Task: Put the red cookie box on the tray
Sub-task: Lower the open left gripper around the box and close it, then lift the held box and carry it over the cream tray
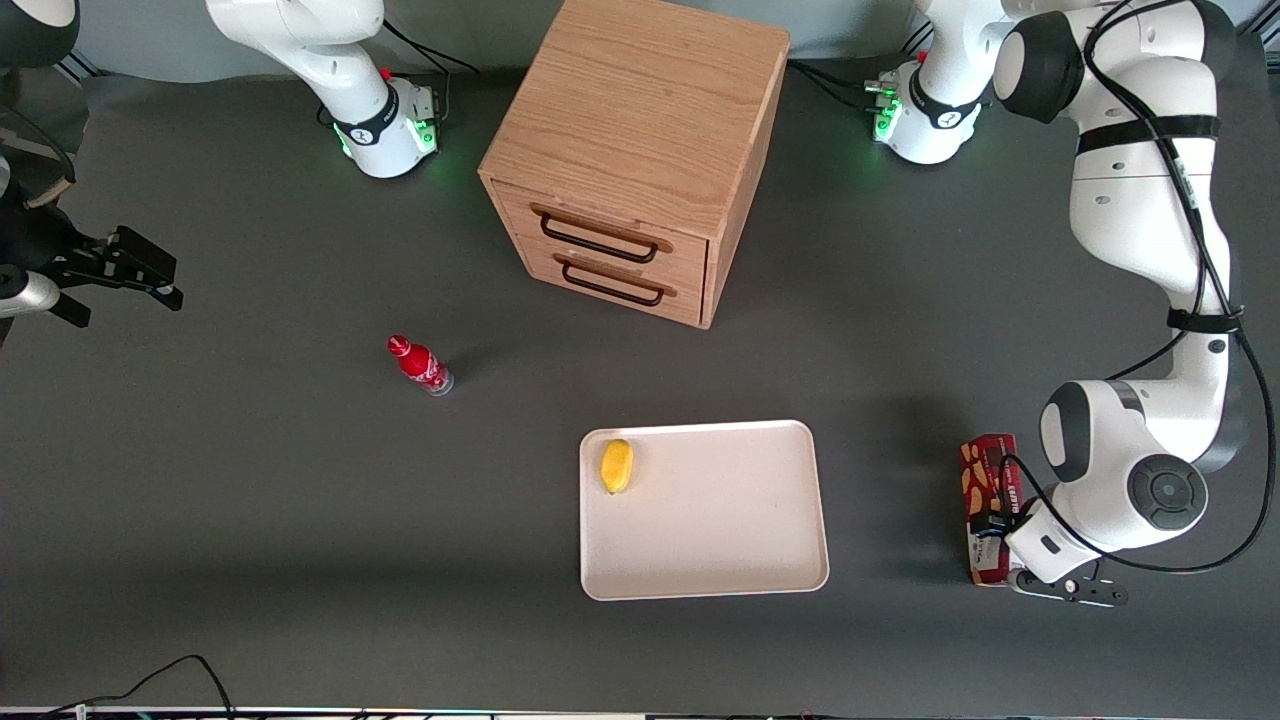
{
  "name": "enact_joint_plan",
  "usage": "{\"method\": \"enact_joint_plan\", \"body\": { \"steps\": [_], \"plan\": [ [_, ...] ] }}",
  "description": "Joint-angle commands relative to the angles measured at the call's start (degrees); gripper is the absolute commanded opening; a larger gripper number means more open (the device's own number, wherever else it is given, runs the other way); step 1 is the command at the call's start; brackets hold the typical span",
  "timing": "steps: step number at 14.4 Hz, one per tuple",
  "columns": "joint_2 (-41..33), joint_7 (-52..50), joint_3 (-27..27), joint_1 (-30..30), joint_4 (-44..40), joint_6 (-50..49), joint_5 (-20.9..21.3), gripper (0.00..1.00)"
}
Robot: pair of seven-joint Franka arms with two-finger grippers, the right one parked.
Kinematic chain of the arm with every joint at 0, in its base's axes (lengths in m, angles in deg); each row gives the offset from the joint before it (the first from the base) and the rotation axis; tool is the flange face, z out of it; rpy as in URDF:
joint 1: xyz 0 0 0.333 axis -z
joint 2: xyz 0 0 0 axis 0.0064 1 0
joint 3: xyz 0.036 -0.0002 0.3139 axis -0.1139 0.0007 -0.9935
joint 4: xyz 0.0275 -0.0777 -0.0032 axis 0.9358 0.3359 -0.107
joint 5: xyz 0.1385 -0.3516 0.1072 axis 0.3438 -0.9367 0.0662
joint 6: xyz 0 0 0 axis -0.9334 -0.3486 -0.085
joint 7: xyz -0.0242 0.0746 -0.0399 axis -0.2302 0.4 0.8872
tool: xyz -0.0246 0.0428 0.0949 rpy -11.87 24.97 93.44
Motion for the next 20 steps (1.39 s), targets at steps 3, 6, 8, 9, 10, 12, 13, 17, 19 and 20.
{"method": "enact_joint_plan", "body": {
  "steps": [3, 6, 8, 9, 10, 12, 13, 17, 19, 20],
  "plan": [
    [-1.29, -0.77, -0.44, 0.65, 0.77, -0.62, 0.29, 0.0],
    [-3.3, -0.77, -0.36, 0.65, -0.11, -1.76, -0.32, 0.0],
    [-7.94, -0.95, 0.6, 0.74, -1.86, -9.01, -1.02, 0.0],
    [-10.67, -2.43, 1.39, 0.65, -3.52, -13.5, -1.81, 0.0],
    [-13.3, -5.05, 2.27, 0.74, -4.24, -17.63, -1.99, 0.0],
    [-18.31, -10.59, 4.82, 1.26, -5.99, -25.1, -1.9, 0.0],
    [-20.08, -14.01, 5.87, 1.88, -7.39, -28.36, -1.9, 0.0],
    [-20.02, -29.92, 9.05, 9.15, -14.0, -33.06, -1.64, 0.0],
    [-16.25, -32.93, 9.22, 12.85, -13.82, -27.81, -1.64, 0.0],
    [-13.71, -33.99, 9.14, 14.43, -13.65, -24.73, -1.47, 0.0]
  ]
}}
